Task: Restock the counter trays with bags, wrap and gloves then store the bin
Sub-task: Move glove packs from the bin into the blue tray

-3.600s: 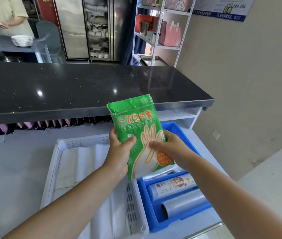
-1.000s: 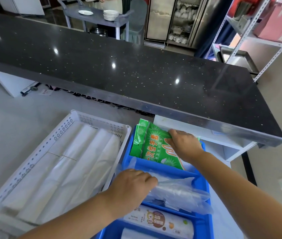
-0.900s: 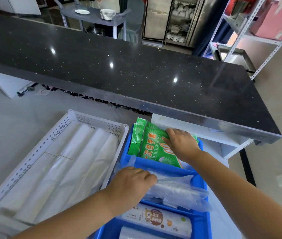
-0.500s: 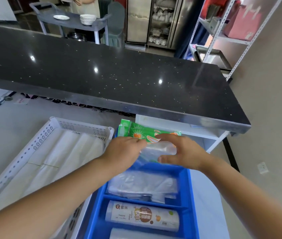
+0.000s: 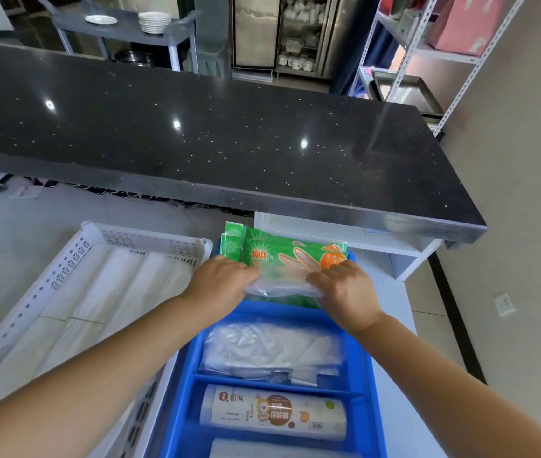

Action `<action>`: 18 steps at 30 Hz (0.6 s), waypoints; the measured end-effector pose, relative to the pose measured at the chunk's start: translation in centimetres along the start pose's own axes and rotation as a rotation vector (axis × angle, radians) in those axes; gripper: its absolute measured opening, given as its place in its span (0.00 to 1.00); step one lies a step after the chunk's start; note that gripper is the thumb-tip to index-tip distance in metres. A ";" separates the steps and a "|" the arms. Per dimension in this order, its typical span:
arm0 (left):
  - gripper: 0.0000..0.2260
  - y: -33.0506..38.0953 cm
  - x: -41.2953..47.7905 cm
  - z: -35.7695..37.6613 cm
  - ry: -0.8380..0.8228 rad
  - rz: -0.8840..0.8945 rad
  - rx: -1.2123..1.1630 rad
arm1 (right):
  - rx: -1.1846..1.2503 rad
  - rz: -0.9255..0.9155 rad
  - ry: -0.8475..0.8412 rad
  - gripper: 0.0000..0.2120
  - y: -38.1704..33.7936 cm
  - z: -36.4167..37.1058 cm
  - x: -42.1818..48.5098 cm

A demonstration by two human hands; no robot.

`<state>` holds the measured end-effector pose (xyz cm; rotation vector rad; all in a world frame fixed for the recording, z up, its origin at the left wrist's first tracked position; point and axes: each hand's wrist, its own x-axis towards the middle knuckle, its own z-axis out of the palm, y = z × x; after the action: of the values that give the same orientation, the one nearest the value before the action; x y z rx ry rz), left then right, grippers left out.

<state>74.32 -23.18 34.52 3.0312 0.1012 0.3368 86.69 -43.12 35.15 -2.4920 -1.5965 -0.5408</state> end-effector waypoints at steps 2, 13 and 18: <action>0.14 -0.3 -0.3 0.4 -0.137 -0.042 -0.090 | 0.065 0.051 -0.171 0.17 -0.1 0.5 -0.3; 0.17 -1.6 1.5 -1.2 -0.186 -0.078 -0.356 | 0.189 0.274 -0.615 0.14 0.7 1.0 1.2; 0.07 -0.7 1.5 0.0 -0.089 -0.052 -0.297 | 0.183 0.305 -0.587 0.23 1.4 -0.1 1.2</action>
<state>75.79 -22.40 34.81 2.7393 0.1126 0.1925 88.35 -42.71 35.82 -2.8173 -1.2800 0.3940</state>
